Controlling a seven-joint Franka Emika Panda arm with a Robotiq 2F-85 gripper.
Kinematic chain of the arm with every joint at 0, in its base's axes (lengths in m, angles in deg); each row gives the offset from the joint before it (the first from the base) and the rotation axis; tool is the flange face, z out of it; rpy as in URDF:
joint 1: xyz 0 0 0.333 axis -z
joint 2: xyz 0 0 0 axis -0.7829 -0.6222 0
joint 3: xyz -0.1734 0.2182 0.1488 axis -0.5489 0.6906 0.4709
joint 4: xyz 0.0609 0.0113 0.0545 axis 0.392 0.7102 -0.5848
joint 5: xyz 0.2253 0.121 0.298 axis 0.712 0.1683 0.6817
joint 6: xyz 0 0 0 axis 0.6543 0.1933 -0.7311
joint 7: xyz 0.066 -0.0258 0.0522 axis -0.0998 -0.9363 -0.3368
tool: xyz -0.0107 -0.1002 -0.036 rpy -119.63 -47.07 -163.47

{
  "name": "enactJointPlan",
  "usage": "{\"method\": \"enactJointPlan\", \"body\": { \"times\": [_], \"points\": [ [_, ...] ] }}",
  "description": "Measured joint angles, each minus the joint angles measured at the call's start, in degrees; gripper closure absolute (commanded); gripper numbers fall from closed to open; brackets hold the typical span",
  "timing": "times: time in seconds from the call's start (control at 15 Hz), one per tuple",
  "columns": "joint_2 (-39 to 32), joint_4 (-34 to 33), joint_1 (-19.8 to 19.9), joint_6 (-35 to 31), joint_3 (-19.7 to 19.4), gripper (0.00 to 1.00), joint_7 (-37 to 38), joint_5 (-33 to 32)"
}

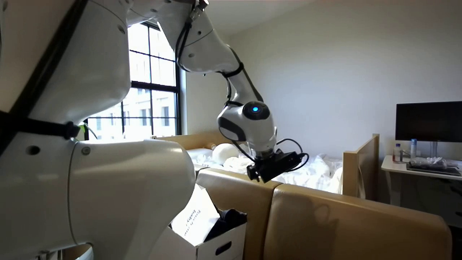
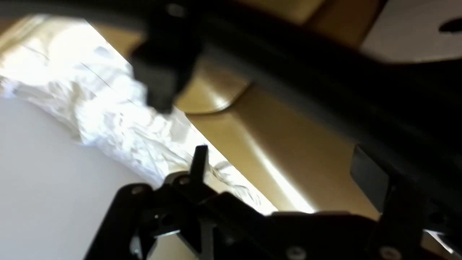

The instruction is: Put the white paper gab on the right into the box

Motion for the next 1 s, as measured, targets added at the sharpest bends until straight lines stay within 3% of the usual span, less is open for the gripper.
{"method": "enactJointPlan", "body": {
  "times": [0.2,0.4,1.0],
  "points": [
    [0.02,2.01,3.45,-3.71,-5.99,0.0,-0.01,-4.07],
    [-0.18,2.6,6.61,-7.14,-9.23,0.0,0.67,-8.29],
    [-1.47,2.6,6.54,-7.78,-9.18,0.0,1.25,-8.78]
  ]
}}
